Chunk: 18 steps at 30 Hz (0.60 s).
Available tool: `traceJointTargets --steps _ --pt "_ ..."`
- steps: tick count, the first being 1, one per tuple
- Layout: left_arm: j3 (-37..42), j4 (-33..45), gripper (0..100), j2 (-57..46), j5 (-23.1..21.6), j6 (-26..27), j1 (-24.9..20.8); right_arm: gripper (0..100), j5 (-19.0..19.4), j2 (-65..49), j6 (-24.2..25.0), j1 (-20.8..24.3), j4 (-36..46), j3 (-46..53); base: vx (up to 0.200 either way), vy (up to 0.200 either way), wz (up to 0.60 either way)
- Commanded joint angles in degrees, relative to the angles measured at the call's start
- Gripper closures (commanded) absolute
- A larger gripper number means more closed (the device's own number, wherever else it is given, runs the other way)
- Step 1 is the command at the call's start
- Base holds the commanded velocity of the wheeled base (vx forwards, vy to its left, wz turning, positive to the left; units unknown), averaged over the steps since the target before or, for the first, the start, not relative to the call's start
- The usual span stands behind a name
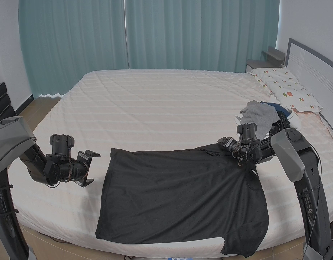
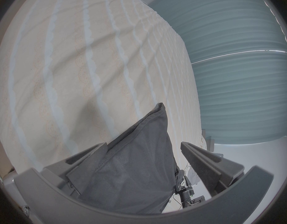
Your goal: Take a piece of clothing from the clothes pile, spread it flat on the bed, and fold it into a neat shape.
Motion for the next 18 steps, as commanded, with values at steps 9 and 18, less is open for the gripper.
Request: traceJointTargets --steps 9,18 --pt "0.0 0.0 0 0.0 0.0 0.1 -0.1 0 0.0 -4.3 0.2 0.4 0.8 4.9 0.0 0.0 0.0" --pt "0.1 -0.1 0 0.0 0.0 0.2 -0.1 0 0.7 -4.8 0.0 1.1 2.8 7.4 0.0 0.0 0.0"
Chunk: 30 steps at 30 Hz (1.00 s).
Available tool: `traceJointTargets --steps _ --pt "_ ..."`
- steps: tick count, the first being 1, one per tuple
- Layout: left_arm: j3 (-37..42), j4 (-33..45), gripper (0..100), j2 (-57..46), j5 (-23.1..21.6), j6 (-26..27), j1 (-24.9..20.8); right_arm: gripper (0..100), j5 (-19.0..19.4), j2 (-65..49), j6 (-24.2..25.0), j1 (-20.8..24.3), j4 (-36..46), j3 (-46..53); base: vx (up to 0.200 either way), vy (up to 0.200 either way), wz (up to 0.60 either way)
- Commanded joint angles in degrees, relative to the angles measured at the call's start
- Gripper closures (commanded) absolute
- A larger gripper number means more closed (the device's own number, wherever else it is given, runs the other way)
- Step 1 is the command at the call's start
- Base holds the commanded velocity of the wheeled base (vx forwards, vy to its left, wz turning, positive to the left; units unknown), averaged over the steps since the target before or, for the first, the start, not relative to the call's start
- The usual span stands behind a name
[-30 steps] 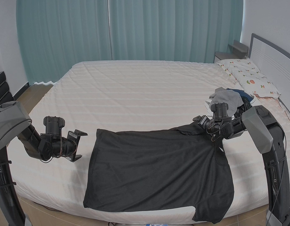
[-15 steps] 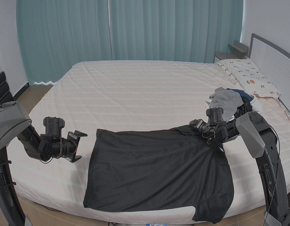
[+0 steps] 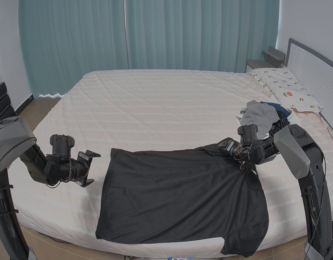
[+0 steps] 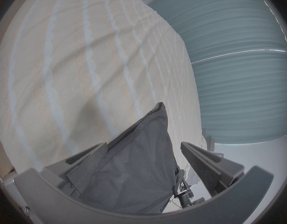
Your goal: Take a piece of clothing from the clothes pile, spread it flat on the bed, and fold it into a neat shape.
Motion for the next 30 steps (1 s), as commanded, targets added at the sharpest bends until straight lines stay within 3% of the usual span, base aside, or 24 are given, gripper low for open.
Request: traceJointTargets --steps 1,11,19,22,25,30 --pt "0.1 0.0 0 0.0 0.0 0.1 -0.1 0 0.0 -0.4 -0.4 0.5 1.3 0.2 0.0 0.0 0.0" --pt "0.2 0.0 0 0.0 0.0 0.1 -0.1 0 0.2 2.9 -0.3 0.9 1.6 -4.7 0.0 0.0 0.0" --pt "0.3 0.0 0 0.0 0.0 0.1 -0.1 0 -0.4 7.4 -1.0 1.7 3.1 -16.9 0.0 0.0 0.0" --pt "0.3 0.0 0 0.0 0.1 0.1 -0.1 0 0.2 6.5 0.3 1.5 -2.1 -16.9 0.0 0.0 0.0" --pt "0.3 0.0 0 0.1 0.1 0.1 -0.1 0 0.3 5.7 0.4 0.8 -14.4 -16.9 0.0 0.0 0.0" --pt "0.3 0.0 0 0.1 0.1 0.1 -0.1 0 2.3 4.6 0.4 -0.5 -17.3 -16.9 0.0 0.0 0.0"
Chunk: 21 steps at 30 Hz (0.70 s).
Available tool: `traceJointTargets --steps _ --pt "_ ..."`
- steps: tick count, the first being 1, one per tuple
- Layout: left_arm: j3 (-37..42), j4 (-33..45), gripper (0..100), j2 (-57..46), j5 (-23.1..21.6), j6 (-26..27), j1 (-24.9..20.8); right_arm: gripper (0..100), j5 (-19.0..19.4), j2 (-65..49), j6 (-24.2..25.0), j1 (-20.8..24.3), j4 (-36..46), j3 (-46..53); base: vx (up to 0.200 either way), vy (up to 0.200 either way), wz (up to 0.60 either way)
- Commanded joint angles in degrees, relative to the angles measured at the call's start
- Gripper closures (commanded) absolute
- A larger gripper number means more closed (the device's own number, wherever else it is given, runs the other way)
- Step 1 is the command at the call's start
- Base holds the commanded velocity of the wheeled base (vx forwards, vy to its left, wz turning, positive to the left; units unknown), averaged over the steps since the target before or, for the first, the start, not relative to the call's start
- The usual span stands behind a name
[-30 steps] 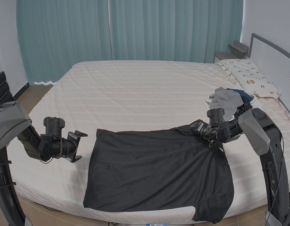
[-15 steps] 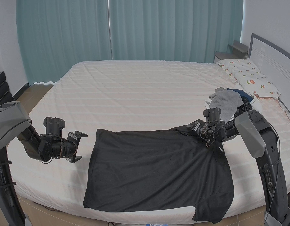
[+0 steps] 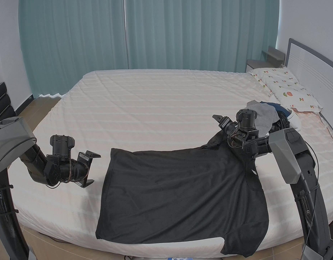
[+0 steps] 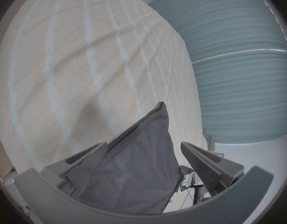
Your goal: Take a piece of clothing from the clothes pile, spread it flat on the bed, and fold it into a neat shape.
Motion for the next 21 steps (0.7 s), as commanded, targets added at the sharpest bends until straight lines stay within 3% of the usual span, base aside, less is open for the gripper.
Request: traceJointTargets --steps 1,7,15,17,21 --pt "0.0 0.0 0 0.1 0.0 0.0 0.0 0 1.8 -1.1 -0.1 -1.3 -3.4 -0.2 0.0 0.0 0.0" --pt "0.0 0.0 0 0.1 0.1 0.0 -0.1 0 3.3 2.7 -9.4 -0.6 -3.3 -0.2 0.0 0.0 0.0" --pt "0.0 0.0 0 0.1 0.1 0.0 -0.1 0 0.9 3.2 -9.4 -0.4 -1.8 -0.2 0.0 0.0 0.0" --pt "0.0 0.0 0 0.1 0.1 0.0 -0.1 0 0.5 2.7 -8.1 -0.2 -0.2 -0.2 0.0 0.0 0.0" --pt "0.0 0.0 0 0.1 0.1 0.0 -0.1 0 -0.6 0.2 0.6 1.4 2.6 0.4 0.0 0.0 0.0"
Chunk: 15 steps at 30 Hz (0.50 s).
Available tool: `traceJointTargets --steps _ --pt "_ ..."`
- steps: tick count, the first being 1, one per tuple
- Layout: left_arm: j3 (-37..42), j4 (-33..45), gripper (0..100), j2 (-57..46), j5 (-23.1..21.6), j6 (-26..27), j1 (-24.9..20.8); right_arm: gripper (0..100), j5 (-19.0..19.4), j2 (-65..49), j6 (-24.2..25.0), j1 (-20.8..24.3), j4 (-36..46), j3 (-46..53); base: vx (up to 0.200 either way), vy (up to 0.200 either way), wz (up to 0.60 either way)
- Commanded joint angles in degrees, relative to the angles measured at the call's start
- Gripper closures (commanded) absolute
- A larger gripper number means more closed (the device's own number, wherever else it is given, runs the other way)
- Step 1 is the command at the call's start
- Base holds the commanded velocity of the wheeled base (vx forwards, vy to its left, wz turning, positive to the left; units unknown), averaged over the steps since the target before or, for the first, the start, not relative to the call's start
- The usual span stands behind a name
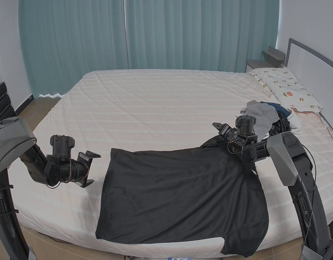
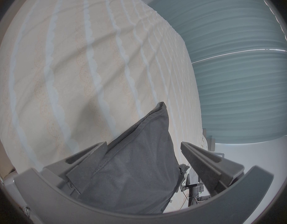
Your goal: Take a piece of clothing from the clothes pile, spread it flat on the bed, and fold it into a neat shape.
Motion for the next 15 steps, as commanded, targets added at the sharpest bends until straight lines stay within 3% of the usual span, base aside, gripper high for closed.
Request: traceJointTargets --steps 1,7,15 --pt "0.0 0.0 0 0.1 0.0 0.0 0.0 0 -0.8 -2.6 6.0 1.6 2.6 0.8 0.0 0.0 0.0" --pt "0.0 0.0 0 0.1 0.0 0.0 0.0 0 2.3 -5.0 11.6 2.1 10.0 1.8 0.0 0.0 0.0" --pt "0.7 0.0 0 0.3 0.2 2.2 -0.1 0 3.6 -4.5 13.0 2.2 15.9 0.8 0.0 0.0 0.0"
